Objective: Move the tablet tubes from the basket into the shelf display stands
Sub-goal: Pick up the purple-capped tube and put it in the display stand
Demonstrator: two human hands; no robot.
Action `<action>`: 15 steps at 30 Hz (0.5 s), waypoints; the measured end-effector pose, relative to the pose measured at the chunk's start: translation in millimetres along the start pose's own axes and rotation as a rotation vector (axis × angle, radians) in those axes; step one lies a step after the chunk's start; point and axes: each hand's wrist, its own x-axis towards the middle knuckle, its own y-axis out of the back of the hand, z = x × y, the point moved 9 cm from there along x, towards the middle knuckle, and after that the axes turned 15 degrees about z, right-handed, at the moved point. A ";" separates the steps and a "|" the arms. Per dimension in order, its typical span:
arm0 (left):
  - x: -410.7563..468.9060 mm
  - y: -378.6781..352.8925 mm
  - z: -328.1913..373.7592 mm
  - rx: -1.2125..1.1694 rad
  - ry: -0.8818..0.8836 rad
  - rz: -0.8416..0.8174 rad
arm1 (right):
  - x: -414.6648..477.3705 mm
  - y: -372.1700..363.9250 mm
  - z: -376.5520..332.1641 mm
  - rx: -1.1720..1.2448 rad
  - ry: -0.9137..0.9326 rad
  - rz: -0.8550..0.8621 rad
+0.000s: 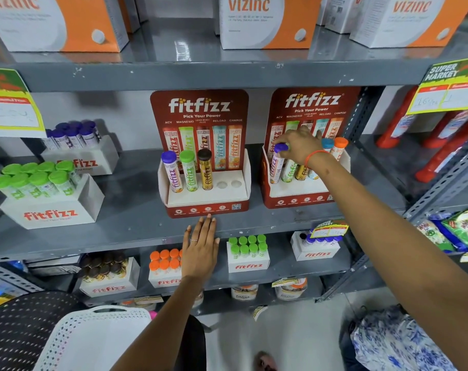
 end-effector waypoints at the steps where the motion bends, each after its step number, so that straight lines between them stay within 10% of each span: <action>1: -0.1 -0.5 -0.3 0.000 0.002 -0.003 | 0.2 -1.1 -0.4 0.032 0.001 -0.025; 15: -4.8 2.6 -2.1 0.035 -0.021 -0.002 | -12.9 -1.2 -14.1 0.042 -0.012 0.083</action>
